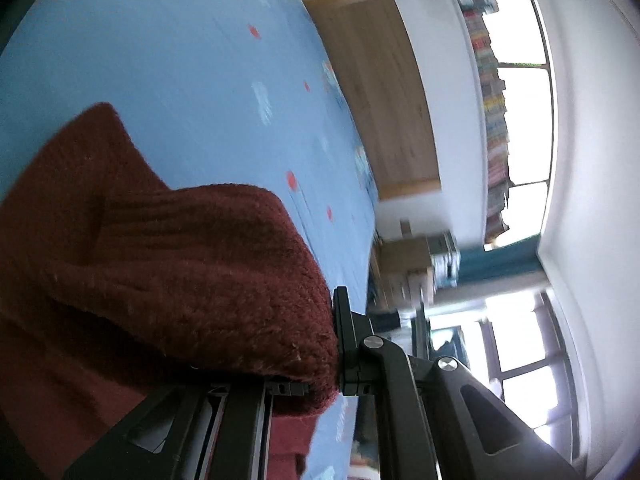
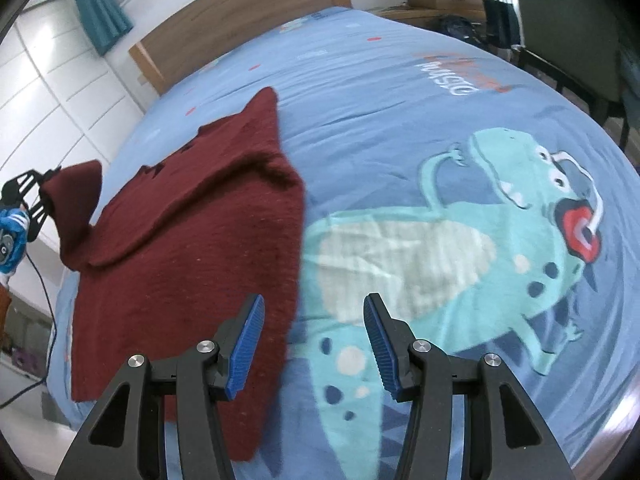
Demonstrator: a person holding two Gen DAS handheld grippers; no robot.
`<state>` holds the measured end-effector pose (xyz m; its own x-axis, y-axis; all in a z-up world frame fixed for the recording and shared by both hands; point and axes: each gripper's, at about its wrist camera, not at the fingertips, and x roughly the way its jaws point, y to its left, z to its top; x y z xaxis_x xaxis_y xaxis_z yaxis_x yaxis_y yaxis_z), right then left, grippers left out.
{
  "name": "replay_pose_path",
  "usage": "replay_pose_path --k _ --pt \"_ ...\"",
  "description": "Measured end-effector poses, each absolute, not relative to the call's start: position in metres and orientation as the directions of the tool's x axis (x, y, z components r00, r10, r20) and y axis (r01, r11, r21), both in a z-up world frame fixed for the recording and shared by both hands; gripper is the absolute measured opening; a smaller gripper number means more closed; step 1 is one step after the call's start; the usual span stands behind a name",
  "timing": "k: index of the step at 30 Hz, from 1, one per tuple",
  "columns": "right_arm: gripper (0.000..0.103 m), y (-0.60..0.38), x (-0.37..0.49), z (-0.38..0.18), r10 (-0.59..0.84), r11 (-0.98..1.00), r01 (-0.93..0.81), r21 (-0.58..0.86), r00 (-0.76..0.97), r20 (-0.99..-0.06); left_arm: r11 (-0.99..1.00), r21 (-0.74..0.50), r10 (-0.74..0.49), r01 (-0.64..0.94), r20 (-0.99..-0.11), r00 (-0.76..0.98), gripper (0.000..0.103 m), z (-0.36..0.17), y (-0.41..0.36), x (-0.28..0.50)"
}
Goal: Fold small clothes
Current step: 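Fold the held sleeve and side over the sweater body with the left gripper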
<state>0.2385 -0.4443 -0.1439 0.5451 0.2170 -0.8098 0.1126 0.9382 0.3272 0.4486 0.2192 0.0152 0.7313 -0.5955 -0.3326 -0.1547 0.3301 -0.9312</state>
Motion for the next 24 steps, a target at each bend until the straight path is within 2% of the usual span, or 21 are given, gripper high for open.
replay_pose_path --k 4,10,17,24 --pt "0.054 -0.460 0.230 -0.145 0.210 0.932 0.138 0.335 0.550 -0.808 0.343 -0.929 -0.654 -0.139 -0.342 0.674 0.006 0.016 0.179 0.465" --pt "0.054 -0.472 0.223 -0.152 0.209 0.924 0.160 0.346 0.547 -0.810 0.461 -0.876 -0.699 -0.143 -0.458 0.549 0.006 -0.005 0.120 0.468" --pt "0.054 -0.479 0.223 -0.160 0.209 0.919 0.177 0.352 0.537 -0.817 0.621 -0.770 -0.668 -0.148 -0.618 0.414 0.006 -0.046 0.086 0.449" --pt "0.054 -0.474 0.229 -0.163 0.215 0.922 0.168 0.350 0.532 -0.819 0.701 -0.707 -0.645 -0.087 -0.682 0.346 0.006 -0.058 0.075 0.414"
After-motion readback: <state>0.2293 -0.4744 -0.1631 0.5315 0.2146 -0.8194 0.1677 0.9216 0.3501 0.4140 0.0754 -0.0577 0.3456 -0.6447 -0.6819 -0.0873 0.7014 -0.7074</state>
